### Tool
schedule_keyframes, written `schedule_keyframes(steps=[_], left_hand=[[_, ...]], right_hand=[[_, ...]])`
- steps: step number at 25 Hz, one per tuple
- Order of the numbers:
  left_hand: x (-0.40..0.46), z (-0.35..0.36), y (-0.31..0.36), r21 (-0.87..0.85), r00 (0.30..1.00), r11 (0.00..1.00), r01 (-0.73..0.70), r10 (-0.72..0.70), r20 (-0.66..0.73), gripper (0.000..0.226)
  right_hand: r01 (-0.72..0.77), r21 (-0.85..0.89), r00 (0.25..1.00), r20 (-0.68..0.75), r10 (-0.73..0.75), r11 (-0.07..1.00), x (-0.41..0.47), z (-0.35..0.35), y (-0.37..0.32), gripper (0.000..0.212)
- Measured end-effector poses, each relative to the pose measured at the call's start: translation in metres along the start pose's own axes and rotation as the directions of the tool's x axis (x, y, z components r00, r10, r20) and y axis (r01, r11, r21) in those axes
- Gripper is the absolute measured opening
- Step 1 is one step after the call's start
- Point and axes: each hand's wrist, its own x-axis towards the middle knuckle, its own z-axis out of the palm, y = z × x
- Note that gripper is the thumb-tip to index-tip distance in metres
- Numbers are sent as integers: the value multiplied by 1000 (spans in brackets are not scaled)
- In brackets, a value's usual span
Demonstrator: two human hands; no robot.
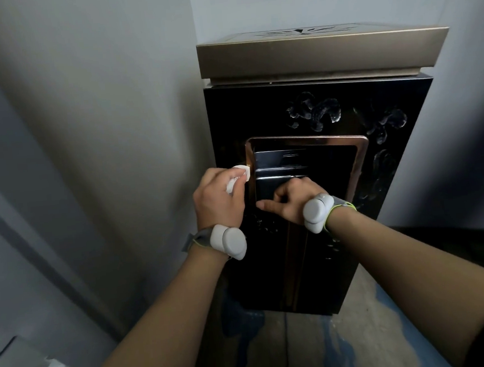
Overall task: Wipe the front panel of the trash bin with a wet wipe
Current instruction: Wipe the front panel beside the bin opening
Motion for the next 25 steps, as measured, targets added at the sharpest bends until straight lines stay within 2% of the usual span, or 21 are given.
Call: schedule_keyframes(steps=[13, 21, 25], left_hand=[[2, -20, -16, 103, 999, 995, -13, 10, 36, 5], [4, -32, -31, 80, 1000, 997, 14, -14, 4, 5], [-4, -25, -25, 40, 995, 996, -84, 82, 58, 5]], right_hand=[[14, -30, 1000, 9, -14, 999, 1, -2, 0, 63], [12, -5, 1000, -11, -12, 1000, -3, -3, -3, 61], [18, -21, 1000, 1, -18, 1000, -5, -6, -5, 61]])
